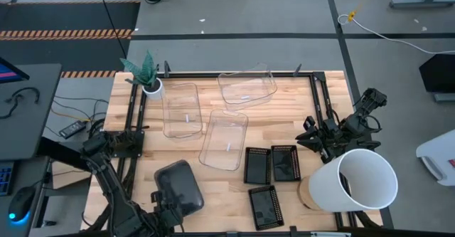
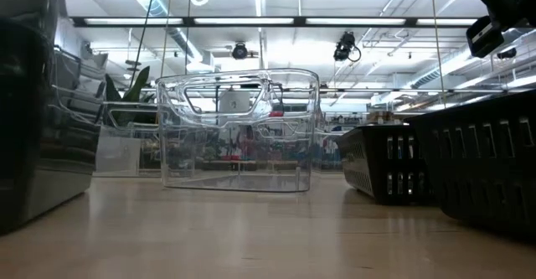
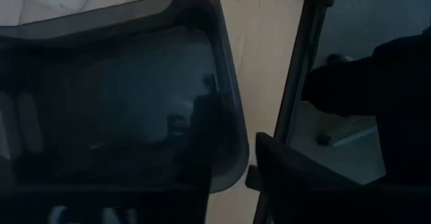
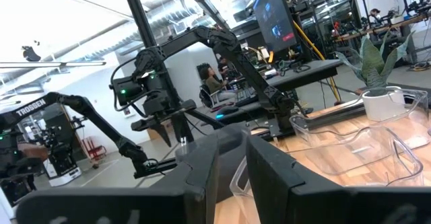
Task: Stack baskets by color
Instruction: Stack the bottom transparent bin on the top left transparent bin
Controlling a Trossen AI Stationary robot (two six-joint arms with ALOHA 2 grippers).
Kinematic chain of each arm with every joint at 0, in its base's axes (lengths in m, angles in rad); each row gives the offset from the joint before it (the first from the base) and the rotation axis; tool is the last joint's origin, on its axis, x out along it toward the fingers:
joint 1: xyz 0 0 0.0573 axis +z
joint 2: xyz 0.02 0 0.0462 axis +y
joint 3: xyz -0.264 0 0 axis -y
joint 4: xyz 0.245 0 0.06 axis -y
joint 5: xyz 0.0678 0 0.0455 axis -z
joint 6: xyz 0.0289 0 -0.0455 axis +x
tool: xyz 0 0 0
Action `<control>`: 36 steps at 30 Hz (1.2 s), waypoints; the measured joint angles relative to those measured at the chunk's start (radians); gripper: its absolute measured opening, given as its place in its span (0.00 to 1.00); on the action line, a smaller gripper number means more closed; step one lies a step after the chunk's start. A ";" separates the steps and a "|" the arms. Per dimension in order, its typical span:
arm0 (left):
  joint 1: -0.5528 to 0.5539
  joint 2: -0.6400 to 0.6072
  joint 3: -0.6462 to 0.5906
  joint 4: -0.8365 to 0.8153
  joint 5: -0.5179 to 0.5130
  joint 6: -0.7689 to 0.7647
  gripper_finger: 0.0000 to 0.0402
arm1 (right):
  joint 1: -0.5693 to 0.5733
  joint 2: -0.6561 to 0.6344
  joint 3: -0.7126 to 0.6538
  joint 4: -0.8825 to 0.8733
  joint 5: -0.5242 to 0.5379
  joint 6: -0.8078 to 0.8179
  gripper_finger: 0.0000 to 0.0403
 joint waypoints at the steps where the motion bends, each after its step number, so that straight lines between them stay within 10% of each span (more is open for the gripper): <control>1: 0.000 0.000 0.000 -0.002 0.000 0.000 0.34 | 0.000 0.000 0.000 0.000 0.000 0.000 0.21; 9: 0.003 -0.002 0.000 -0.002 0.001 -0.067 0.48 | 0.000 0.000 0.000 0.000 0.000 0.000 0.20; 19: 0.050 -0.003 0.000 -0.085 -0.180 -0.078 0.38 | 0.000 0.000 0.000 0.000 0.000 0.000 0.20; 36: 0.350 0.000 -0.017 -0.057 -0.186 0.518 0.29 | 0.000 0.000 0.000 0.000 0.000 0.000 0.20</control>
